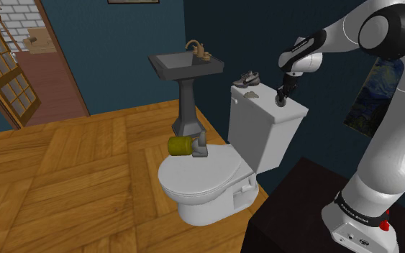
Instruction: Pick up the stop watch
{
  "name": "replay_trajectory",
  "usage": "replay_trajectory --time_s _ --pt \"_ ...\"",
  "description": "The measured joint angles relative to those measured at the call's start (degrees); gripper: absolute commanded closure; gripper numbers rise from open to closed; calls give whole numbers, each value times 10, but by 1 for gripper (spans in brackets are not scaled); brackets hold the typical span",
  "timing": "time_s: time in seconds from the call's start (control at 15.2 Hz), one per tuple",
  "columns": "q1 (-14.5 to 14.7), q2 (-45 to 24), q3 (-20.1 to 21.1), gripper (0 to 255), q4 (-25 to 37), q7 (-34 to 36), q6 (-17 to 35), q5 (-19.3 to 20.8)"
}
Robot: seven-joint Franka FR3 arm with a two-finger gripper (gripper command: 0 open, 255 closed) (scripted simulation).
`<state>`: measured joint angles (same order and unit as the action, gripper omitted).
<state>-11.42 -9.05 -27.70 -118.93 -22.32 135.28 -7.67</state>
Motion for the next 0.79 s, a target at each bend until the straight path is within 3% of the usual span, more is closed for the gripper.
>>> replay_trajectory --time_s 0.79 --pt "6 43 -5 255 44 24 -80 33"
